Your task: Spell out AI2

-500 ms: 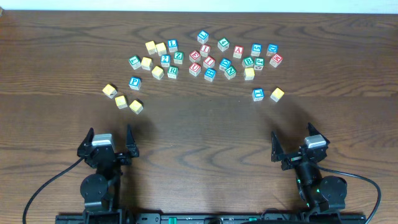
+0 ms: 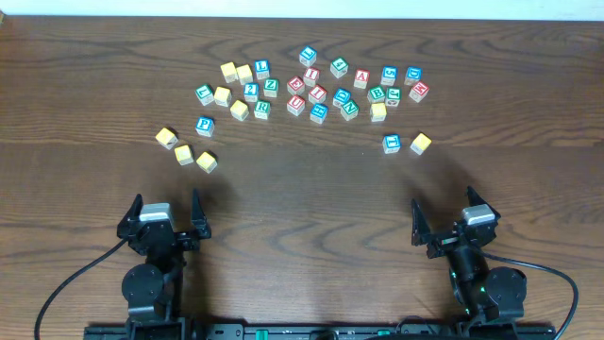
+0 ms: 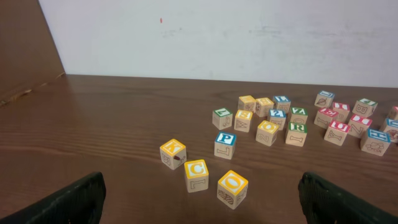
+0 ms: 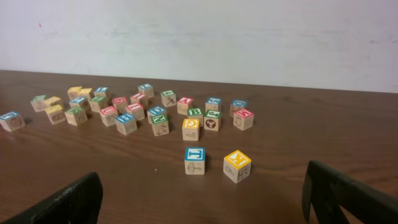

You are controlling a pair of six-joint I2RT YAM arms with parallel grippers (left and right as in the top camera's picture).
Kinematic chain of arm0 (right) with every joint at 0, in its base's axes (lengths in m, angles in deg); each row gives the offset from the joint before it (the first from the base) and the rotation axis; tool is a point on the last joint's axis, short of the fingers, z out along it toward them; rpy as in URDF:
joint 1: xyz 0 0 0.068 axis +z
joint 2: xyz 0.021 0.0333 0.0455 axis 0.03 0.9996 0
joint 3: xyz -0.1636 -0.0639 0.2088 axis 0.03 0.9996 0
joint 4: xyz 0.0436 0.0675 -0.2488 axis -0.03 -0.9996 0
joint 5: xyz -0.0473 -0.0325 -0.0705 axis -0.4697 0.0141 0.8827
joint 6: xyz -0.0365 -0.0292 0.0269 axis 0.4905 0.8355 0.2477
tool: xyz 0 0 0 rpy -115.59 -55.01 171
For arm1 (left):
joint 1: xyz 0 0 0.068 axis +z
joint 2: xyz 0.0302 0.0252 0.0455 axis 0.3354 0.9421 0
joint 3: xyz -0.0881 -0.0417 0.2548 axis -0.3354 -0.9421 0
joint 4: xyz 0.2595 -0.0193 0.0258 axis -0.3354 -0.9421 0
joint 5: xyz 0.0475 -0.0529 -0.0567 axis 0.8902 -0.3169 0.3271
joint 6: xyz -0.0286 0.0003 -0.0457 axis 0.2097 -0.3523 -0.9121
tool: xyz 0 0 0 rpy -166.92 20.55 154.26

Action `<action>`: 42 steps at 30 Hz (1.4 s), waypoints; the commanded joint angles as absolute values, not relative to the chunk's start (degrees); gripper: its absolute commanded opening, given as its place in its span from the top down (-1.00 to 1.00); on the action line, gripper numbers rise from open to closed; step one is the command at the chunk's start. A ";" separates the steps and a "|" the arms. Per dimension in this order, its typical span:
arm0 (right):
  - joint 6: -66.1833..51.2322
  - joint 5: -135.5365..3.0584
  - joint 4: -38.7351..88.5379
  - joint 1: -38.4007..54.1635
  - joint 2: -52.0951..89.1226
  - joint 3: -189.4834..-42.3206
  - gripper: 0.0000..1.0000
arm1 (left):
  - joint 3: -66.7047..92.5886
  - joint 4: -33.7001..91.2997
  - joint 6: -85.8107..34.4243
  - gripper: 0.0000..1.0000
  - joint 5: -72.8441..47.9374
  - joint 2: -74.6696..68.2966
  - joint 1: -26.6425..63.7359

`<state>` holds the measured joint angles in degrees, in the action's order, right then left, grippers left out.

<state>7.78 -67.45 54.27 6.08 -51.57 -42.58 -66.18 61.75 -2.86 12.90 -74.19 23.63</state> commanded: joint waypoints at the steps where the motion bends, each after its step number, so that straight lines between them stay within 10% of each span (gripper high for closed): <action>1: 8.41 -67.78 54.27 5.88 -51.61 -42.34 -0.99 | -66.70 58.97 -2.10 -0.95 13.49 -74.23 23.69; 42: 8.41 -67.78 54.27 5.88 -51.61 -42.34 -0.99 | -66.70 58.97 -2.10 -0.95 14.37 -74.23 23.69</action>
